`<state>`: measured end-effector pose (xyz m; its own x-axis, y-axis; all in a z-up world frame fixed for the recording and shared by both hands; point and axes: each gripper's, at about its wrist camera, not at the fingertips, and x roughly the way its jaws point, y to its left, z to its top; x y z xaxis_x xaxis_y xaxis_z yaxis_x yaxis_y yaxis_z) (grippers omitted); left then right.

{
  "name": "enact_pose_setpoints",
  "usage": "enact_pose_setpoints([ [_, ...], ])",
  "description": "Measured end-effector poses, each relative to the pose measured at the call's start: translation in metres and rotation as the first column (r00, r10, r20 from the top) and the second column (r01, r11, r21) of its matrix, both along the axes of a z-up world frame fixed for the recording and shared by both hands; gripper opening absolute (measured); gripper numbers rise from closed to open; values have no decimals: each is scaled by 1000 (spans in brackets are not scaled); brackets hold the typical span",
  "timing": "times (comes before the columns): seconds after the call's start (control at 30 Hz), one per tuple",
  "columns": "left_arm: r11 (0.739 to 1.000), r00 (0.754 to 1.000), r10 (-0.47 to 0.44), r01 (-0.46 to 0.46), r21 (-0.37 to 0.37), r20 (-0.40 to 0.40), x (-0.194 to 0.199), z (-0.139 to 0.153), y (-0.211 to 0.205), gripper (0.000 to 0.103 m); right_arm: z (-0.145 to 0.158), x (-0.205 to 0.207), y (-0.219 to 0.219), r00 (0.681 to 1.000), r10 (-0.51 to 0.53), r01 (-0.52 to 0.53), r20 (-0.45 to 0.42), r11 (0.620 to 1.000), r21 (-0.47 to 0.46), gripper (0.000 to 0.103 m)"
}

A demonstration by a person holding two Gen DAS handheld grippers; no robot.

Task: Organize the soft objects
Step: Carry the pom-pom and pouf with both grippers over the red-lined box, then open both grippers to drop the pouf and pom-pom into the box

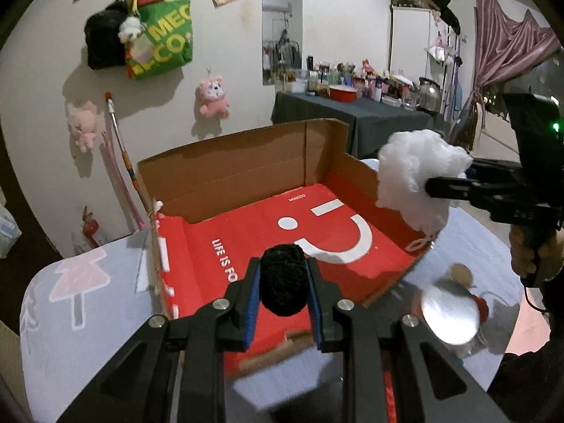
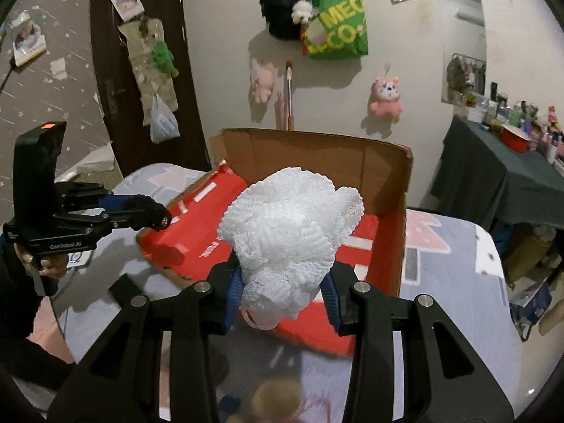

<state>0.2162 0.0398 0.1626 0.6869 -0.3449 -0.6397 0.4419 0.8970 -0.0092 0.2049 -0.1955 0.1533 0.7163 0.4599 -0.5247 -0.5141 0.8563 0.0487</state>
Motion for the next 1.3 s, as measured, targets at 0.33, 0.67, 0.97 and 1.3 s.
enact_pose_setpoints([
  [0.33,998,991,33,-25,61,-127,97,-31,-18,25,-23,123,33,987,-47,29,-153,993,-118,37],
  [0.67,977,958,178,-144,158,-226,164,-81,-10,26,-62,194,53,947,-193,123,-256,956,-267,37],
  [0.97,957,934,239,-181,226,-265,177,-100,-15,28,-84,215,46,918,-256,169,-302,944,-285,42],
  [1.3,953,926,258,-199,228,-274,178,-104,-12,34,-81,214,38,913,-263,182,-312,947,-264,50],
])
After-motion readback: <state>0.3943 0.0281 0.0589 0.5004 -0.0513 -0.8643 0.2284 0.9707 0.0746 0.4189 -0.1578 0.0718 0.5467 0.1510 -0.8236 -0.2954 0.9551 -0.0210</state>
